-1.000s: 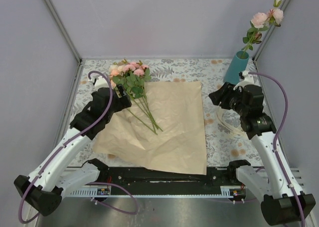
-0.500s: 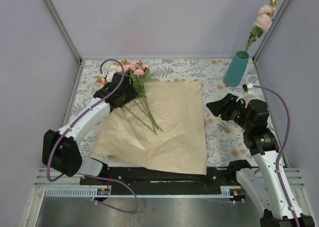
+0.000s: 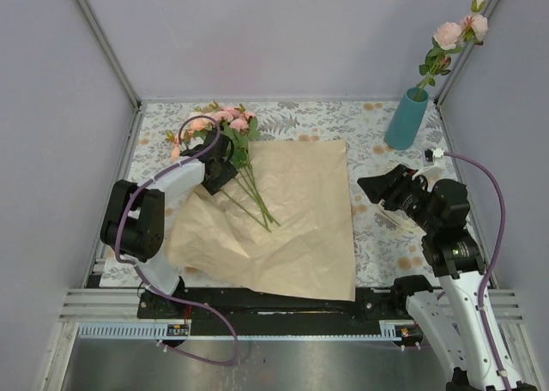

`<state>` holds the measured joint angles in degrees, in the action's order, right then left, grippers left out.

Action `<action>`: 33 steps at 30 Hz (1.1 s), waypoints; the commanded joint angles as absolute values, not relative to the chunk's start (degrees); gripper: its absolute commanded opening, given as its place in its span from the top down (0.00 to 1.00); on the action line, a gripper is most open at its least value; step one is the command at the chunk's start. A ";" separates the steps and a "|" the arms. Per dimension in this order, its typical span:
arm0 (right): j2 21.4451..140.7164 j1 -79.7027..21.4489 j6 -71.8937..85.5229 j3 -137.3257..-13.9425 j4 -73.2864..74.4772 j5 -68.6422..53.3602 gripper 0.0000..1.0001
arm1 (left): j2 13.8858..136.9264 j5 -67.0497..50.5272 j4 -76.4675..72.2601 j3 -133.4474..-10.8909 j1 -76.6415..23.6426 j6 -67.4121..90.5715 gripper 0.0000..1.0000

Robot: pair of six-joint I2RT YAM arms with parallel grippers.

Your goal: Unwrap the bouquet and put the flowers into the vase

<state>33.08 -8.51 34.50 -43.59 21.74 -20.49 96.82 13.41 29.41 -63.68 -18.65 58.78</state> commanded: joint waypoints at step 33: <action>27.78 -8.70 35.16 -42.45 18.72 -16.26 0.44 | 104.86 16.96 33.75 -68.55 -16.61 64.60 1.00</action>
